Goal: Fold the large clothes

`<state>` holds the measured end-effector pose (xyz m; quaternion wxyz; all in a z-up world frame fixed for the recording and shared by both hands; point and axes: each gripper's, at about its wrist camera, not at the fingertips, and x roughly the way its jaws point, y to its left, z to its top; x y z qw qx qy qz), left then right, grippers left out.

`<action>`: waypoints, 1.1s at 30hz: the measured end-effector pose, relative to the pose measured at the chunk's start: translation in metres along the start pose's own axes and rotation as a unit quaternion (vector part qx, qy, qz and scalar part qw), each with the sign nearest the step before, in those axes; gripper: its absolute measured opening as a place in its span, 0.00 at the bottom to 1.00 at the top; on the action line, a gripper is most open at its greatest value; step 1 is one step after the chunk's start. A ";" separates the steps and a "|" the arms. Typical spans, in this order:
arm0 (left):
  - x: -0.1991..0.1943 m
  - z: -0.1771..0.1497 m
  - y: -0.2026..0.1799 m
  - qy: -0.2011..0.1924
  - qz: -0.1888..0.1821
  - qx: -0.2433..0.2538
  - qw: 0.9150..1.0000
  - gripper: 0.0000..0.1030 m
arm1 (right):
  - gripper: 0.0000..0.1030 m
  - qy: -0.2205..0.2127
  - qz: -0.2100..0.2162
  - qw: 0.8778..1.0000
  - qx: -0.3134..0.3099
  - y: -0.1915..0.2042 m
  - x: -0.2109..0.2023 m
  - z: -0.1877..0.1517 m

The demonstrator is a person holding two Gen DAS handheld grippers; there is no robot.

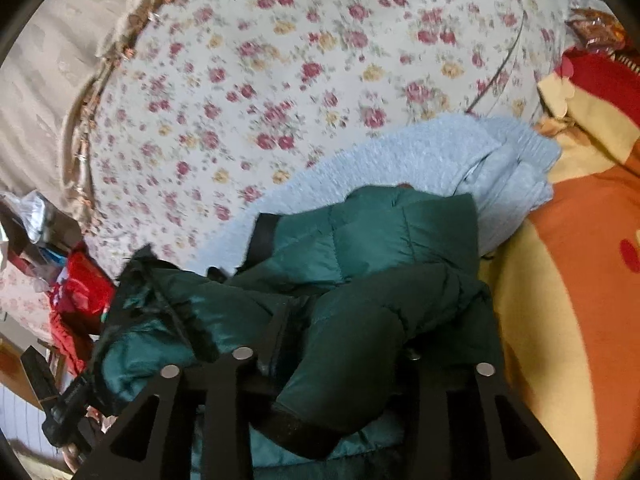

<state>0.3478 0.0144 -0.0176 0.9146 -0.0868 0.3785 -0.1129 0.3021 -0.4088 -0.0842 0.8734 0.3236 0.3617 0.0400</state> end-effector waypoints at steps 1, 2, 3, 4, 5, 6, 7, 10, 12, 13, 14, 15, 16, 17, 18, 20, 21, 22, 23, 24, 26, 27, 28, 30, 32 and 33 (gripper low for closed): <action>-0.009 0.001 0.001 -0.009 -0.005 -0.005 1.000 0.55 | 0.61 -0.009 0.006 1.000 -0.003 0.003 -0.009 -0.001; -0.021 0.003 0.002 -0.025 -0.004 -0.008 1.000 0.59 | 0.80 -0.019 0.006 1.000 -0.008 0.007 -0.017 -0.002; -0.030 0.003 0.002 -0.037 0.000 -0.009 0.999 0.64 | 0.86 -0.029 0.001 0.999 -0.017 0.012 -0.027 -0.002; -0.042 0.005 0.002 -0.051 0.002 -0.012 0.999 0.68 | 0.86 -0.032 -0.001 0.999 -0.021 0.016 -0.033 -0.002; -0.049 0.007 0.003 -0.056 0.003 -0.015 0.998 0.69 | 0.86 -0.035 -0.003 0.999 -0.024 0.019 -0.040 -0.002; -0.059 0.009 0.005 -0.062 0.004 -0.023 0.998 0.69 | 0.86 -0.041 -0.010 0.999 -0.029 0.024 -0.051 -0.002; -0.068 0.011 0.006 -0.066 0.008 -0.027 0.997 0.69 | 0.86 -0.045 -0.012 0.998 -0.033 0.027 -0.057 -0.002; -0.086 0.014 0.000 -0.068 0.053 -0.014 0.996 0.69 | 0.86 -0.050 -0.012 0.997 -0.054 0.040 -0.081 -0.007; -0.097 0.009 -0.011 -0.066 0.069 0.018 0.995 0.69 | 0.86 -0.038 -0.014 0.997 -0.071 0.051 -0.091 -0.011; -0.100 0.006 -0.016 -0.062 0.071 0.033 0.995 0.69 | 0.86 -0.032 -0.016 0.996 -0.076 0.053 -0.092 -0.013; -0.100 0.002 -0.018 -0.056 0.071 0.043 0.995 0.69 | 0.85 -0.025 -0.017 0.996 -0.083 0.058 -0.092 -0.015; -0.100 0.000 -0.021 -0.050 0.070 0.049 0.995 0.69 | 0.80 -0.020 -0.016 0.996 -0.088 0.061 -0.091 -0.017; -0.098 -0.003 -0.025 -0.044 0.066 0.055 0.995 0.69 | 0.77 -0.012 -0.014 0.995 -0.093 0.064 -0.087 -0.019; -0.095 -0.006 -0.028 -0.038 0.062 0.059 0.996 0.69 | 0.73 -0.005 -0.014 0.995 -0.095 0.065 -0.081 -0.020; -0.088 -0.008 -0.033 -0.028 0.059 0.067 0.996 0.69 | 0.69 0.001 -0.014 0.995 -0.096 0.067 -0.076 -0.022; -0.074 -0.011 -0.043 -0.012 0.055 0.084 0.995 0.69 | 0.63 0.019 -0.013 0.994 -0.103 0.069 -0.055 -0.021; -0.065 -0.012 -0.050 -0.007 0.054 0.093 0.994 0.69 | 0.63 0.026 -0.016 0.993 -0.110 0.070 -0.042 -0.021; -0.057 -0.012 -0.056 -0.004 0.054 0.100 0.993 0.69 | 0.63 0.031 -0.021 0.993 -0.116 0.070 -0.031 -0.021; -0.046 -0.012 -0.062 0.002 0.055 0.109 0.992 0.69 | 0.63 0.035 -0.025 0.992 -0.121 0.071 -0.022 -0.020; -0.032 -0.012 -0.068 0.013 0.057 0.118 0.991 0.69 | 0.63 0.043 -0.031 0.991 -0.124 0.070 -0.007 -0.019; -0.006 -0.009 -0.076 0.030 0.062 0.124 0.990 0.69 | 0.63 0.051 -0.035 0.991 -0.121 0.068 0.013 -0.016; 0.011 -0.007 -0.079 0.040 0.066 0.125 0.989 0.69 | 0.63 0.055 -0.037 0.991 -0.119 0.066 0.026 -0.014; 0.028 -0.005 -0.081 0.051 0.073 0.124 0.988 0.69 | 0.63 0.058 -0.040 0.990 -0.118 0.064 0.035 -0.012; 0.058 -0.002 -0.080 0.069 0.085 0.120 0.987 0.69 | 0.63 0.062 -0.057 0.989 -0.124 0.062 0.056 -0.008; 0.081 -0.001 -0.076 0.085 0.103 0.117 0.984 0.69 | 0.63 0.062 -0.078 0.984 -0.145 0.063 0.073 -0.004; 0.094 -0.002 -0.073 0.091 0.112 0.116 0.983 0.69 | 0.63 0.060 -0.086 0.982 -0.154 0.064 0.079 -0.001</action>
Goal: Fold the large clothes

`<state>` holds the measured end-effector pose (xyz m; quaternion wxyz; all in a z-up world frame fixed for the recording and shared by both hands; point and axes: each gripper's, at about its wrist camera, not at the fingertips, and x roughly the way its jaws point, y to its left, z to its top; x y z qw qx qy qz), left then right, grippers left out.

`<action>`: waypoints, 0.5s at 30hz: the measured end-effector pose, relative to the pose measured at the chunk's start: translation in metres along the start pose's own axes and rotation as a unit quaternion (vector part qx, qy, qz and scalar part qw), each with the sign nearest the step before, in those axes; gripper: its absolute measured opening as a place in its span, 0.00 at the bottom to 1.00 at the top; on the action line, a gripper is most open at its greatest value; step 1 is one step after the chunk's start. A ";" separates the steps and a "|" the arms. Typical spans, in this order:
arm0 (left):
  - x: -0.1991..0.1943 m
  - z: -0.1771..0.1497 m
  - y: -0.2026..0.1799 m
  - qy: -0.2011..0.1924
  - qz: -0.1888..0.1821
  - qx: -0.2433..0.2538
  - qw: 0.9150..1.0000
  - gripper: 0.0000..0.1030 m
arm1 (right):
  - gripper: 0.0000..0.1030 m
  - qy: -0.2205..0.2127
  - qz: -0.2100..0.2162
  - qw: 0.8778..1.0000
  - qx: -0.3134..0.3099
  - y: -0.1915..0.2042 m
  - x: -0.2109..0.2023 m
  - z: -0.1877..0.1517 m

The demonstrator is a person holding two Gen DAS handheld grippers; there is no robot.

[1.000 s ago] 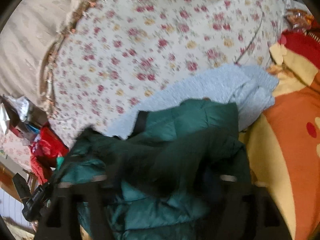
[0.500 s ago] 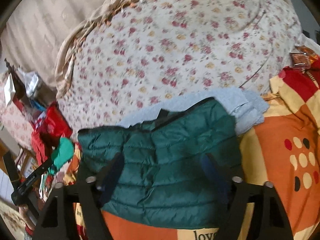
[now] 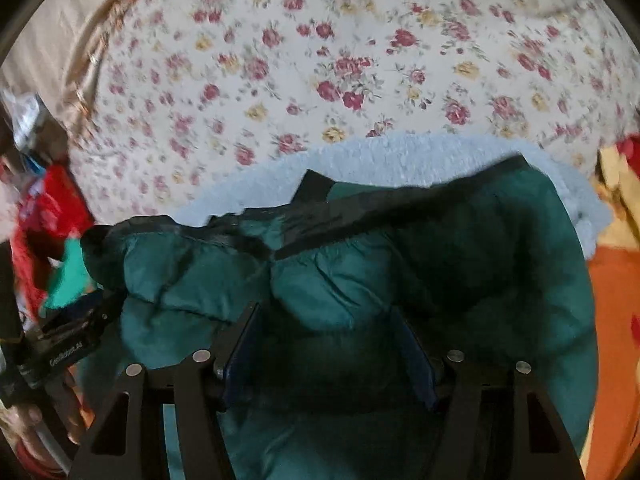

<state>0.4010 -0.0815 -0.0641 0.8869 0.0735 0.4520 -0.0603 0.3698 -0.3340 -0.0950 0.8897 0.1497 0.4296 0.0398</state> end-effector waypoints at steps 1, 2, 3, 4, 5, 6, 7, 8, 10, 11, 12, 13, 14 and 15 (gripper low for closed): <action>0.008 0.001 0.001 0.003 0.004 0.002 1.000 0.69 | 0.63 -0.002 -0.008 1.000 -0.009 0.001 0.005 0.004; 0.016 0.003 0.001 0.005 0.007 0.004 1.000 0.69 | 0.63 -0.003 -0.014 1.000 -0.015 0.001 0.010 0.008; 0.022 0.004 0.002 0.005 0.009 0.006 1.000 0.70 | 0.63 -0.005 -0.019 1.000 -0.019 0.001 0.016 0.013; 0.026 0.004 0.002 0.003 0.011 0.009 1.000 0.71 | 0.63 -0.006 -0.022 1.000 -0.020 0.000 0.020 0.016; 0.031 0.004 0.002 -0.001 0.014 0.010 1.000 0.72 | 0.63 -0.007 -0.025 0.999 -0.022 0.000 0.025 0.019; 0.034 0.004 0.002 -0.004 0.016 0.011 1.000 0.73 | 0.63 -0.008 -0.027 0.999 -0.024 0.000 0.029 0.021; 0.038 0.003 0.002 -0.010 0.019 0.013 1.000 0.75 | 0.63 -0.009 -0.028 0.999 -0.025 0.001 0.034 0.022; 0.040 0.003 0.002 -0.015 0.021 0.013 1.000 0.76 | 0.64 -0.012 -0.028 0.999 -0.027 0.001 0.037 0.023; 0.045 0.002 0.002 -0.024 0.022 0.011 0.999 0.77 | 0.65 -0.018 -0.028 0.999 -0.031 0.001 0.043 0.023; 0.046 0.003 0.001 -0.025 0.022 0.011 0.999 0.77 | 0.67 -0.020 -0.028 0.999 -0.032 0.001 0.045 0.023; 0.048 0.004 0.001 -0.026 0.022 0.010 0.999 0.78 | 0.68 -0.023 -0.029 0.999 -0.034 0.001 0.046 0.023; 0.049 0.005 0.001 -0.027 0.022 0.010 0.999 0.78 | 0.68 -0.024 -0.029 0.999 -0.035 0.001 0.047 0.022; 0.050 0.005 0.000 -0.027 0.023 0.011 0.999 0.79 | 0.69 -0.024 -0.030 0.999 -0.036 0.001 0.047 0.021; 0.050 0.006 -0.001 -0.028 0.023 0.012 0.999 0.79 | 0.69 -0.025 -0.031 0.998 -0.038 0.001 0.046 0.021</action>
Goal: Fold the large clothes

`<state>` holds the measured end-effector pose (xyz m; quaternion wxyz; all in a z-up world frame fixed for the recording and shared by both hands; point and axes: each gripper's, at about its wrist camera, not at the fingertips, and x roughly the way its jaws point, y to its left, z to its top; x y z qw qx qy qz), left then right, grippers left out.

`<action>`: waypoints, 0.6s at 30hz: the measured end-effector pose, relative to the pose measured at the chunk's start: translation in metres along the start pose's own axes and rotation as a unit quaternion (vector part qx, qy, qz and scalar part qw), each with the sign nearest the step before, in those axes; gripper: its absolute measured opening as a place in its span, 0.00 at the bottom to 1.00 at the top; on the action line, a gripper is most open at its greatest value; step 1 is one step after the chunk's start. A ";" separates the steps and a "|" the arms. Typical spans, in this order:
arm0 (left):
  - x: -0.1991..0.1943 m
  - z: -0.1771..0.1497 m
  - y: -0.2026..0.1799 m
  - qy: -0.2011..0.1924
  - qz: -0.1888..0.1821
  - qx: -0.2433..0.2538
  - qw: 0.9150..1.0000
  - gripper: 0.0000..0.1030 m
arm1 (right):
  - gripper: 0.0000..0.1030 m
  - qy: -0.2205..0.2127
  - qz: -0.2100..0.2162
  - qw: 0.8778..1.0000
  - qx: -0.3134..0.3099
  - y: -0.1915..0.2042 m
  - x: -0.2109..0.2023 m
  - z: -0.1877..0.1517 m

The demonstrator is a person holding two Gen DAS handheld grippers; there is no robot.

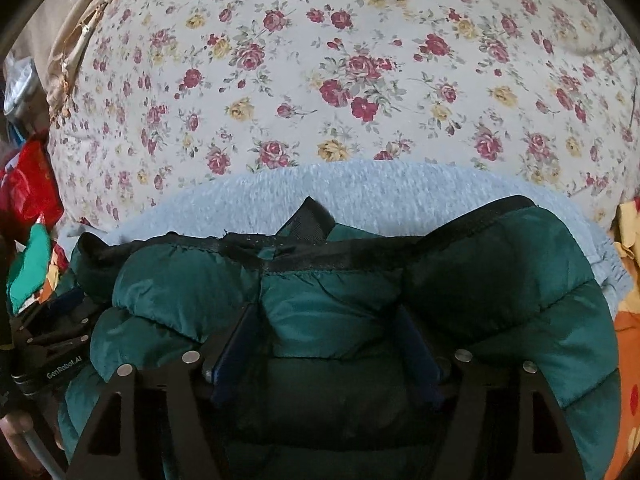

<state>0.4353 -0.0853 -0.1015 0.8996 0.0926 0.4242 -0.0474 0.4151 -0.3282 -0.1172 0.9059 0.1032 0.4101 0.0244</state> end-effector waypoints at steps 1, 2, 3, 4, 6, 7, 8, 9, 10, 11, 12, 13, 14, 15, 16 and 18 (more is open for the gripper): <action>0.000 0.000 0.000 -0.001 0.001 0.001 1.000 0.79 | 0.69 0.000 -0.002 1.000 -0.002 0.002 0.000 0.000; -0.002 0.000 0.000 -0.002 0.000 0.001 1.000 0.79 | 0.69 0.001 -0.004 1.000 -0.003 0.003 0.000 0.000; -0.005 0.000 0.001 -0.001 -0.002 0.002 1.000 0.79 | 0.69 0.003 -0.010 1.000 -0.005 0.004 -0.002 0.000; -0.008 0.001 0.003 0.001 -0.004 0.001 1.000 0.78 | 0.69 0.004 -0.016 1.000 -0.007 0.005 -0.003 0.000; -0.019 0.002 0.009 0.002 -0.011 -0.005 1.000 0.78 | 0.69 0.004 -0.036 0.999 -0.011 0.011 -0.014 0.001; -0.026 0.002 0.013 -0.001 -0.016 -0.011 1.000 0.78 | 0.69 0.001 -0.039 0.999 -0.009 0.011 -0.020 0.000; -0.033 0.001 0.017 -0.005 -0.020 -0.017 1.000 0.78 | 0.69 -0.003 -0.036 0.999 0.000 0.010 -0.028 -0.001; -0.042 0.000 0.024 -0.009 -0.027 -0.026 0.999 0.78 | 0.69 -0.006 -0.028 0.999 0.014 0.008 -0.038 -0.003; -0.051 -0.002 0.031 -0.012 -0.031 -0.034 0.999 0.78 | 0.69 -0.008 -0.021 0.999 0.024 0.005 -0.045 -0.005; -0.058 -0.005 0.037 -0.014 -0.033 -0.039 0.999 0.78 | 0.69 -0.011 -0.011 0.999 0.036 0.000 -0.054 -0.007; -0.065 -0.007 0.045 -0.015 -0.036 -0.045 0.998 0.78 | 0.69 -0.014 -0.003 0.999 0.049 -0.006 -0.066 -0.011; -0.069 -0.009 0.050 -0.017 -0.039 -0.050 0.998 0.78 | 0.69 -0.018 0.002 0.998 0.058 -0.012 -0.077 -0.014; -0.075 -0.012 0.059 -0.018 -0.044 -0.058 0.997 0.78 | 0.69 -0.021 0.007 0.998 0.066 -0.016 -0.086 -0.018; -0.082 -0.016 0.070 -0.019 -0.049 -0.069 0.996 0.78 | 0.69 -0.025 0.013 0.997 0.075 -0.023 -0.098 -0.022; -0.087 -0.021 0.082 -0.019 -0.055 -0.081 0.995 0.78 | 0.69 -0.028 0.017 0.996 0.081 -0.027 -0.106 -0.026; -0.093 -0.029 0.102 -0.019 -0.066 -0.104 0.992 0.78 | 0.69 -0.033 0.024 0.995 0.094 -0.045 -0.128 -0.041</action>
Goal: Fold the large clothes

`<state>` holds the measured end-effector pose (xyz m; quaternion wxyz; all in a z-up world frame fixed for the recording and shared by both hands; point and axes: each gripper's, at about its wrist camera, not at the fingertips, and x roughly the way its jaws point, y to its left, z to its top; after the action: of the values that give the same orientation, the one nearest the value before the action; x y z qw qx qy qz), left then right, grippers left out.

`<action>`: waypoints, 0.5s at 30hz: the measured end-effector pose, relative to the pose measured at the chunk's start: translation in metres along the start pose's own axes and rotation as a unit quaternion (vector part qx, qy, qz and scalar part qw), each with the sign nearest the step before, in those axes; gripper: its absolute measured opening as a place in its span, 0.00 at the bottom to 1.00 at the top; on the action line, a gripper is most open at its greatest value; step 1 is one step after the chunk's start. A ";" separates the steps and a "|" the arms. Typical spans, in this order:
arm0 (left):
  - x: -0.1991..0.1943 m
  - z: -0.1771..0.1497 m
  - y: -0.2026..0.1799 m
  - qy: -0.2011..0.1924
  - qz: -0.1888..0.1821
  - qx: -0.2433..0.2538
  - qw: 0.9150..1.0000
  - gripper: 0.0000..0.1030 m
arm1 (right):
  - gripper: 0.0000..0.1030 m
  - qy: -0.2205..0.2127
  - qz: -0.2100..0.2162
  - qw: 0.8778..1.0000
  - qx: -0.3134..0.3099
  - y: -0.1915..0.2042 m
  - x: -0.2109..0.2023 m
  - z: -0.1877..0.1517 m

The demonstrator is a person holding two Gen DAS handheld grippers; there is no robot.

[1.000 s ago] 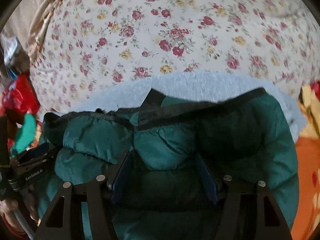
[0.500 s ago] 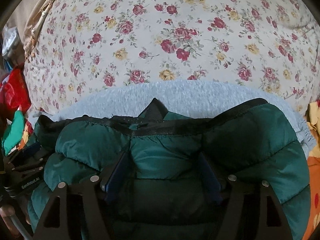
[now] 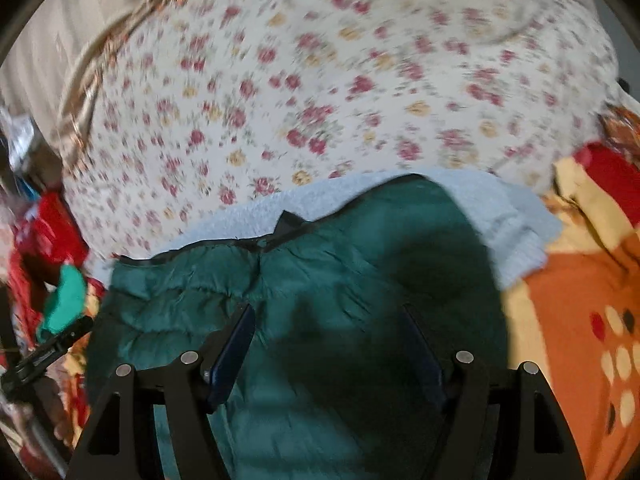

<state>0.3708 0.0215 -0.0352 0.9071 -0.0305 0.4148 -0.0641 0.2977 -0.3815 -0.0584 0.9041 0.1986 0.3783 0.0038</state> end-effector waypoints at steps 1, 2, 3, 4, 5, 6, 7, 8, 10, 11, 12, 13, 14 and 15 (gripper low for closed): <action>-0.005 -0.003 0.009 0.000 -0.006 -0.011 1.000 0.78 | 0.70 0.001 0.002 1.000 0.005 -0.007 -0.006 -0.003; -0.009 -0.007 0.019 0.001 -0.013 -0.023 1.000 0.78 | 0.75 0.002 0.004 1.000 0.014 -0.017 -0.012 -0.008; -0.011 -0.012 0.030 0.004 -0.023 -0.033 0.999 0.78 | 0.78 0.003 0.005 1.000 0.021 -0.025 -0.017 -0.014; -0.013 -0.017 0.038 0.007 -0.035 -0.040 0.999 0.78 | 0.78 0.004 0.003 1.000 0.028 -0.035 -0.021 -0.021; -0.015 -0.024 0.041 0.011 -0.046 -0.041 0.998 0.78 | 0.78 0.007 0.001 0.999 0.034 -0.042 -0.023 -0.029; -0.015 -0.030 0.043 0.014 -0.055 -0.039 0.998 0.78 | 0.78 0.015 -0.002 0.999 0.040 -0.050 -0.022 -0.037; -0.014 -0.033 0.044 0.016 -0.060 -0.037 0.997 0.78 | 0.78 0.021 -0.004 0.999 0.046 -0.055 -0.020 -0.044; -0.012 -0.041 0.044 0.022 -0.068 -0.032 0.997 0.78 | 0.78 0.025 -0.005 0.998 0.053 -0.060 -0.019 -0.049; -0.004 -0.049 0.043 0.033 -0.081 -0.030 0.996 0.78 | 0.78 0.038 0.002 0.997 0.074 -0.069 -0.009 -0.062; 0.005 -0.055 0.042 0.044 -0.090 -0.033 0.994 0.78 | 0.78 0.042 0.006 0.996 0.081 -0.073 -0.005 -0.065; 0.011 -0.059 0.043 0.050 -0.096 -0.038 0.993 0.78 | 0.79 0.049 0.014 0.994 0.092 -0.076 0.002 -0.069; 0.018 -0.062 0.045 0.055 -0.107 -0.047 0.992 0.78 | 0.79 0.053 0.022 0.993 0.099 -0.078 0.005 -0.070; 0.024 -0.065 0.047 0.058 -0.121 -0.060 0.989 0.79 | 0.81 0.057 0.037 0.992 0.106 -0.079 0.010 -0.070; 0.028 -0.065 0.049 0.060 -0.129 -0.071 0.987 0.83 | 0.84 0.062 0.054 0.991 0.109 -0.078 0.016 -0.069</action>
<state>0.3447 0.0661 -0.1041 0.8601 -0.1440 0.4649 -0.1529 0.2504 -0.4264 -0.1418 0.8501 0.3157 0.4209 0.0234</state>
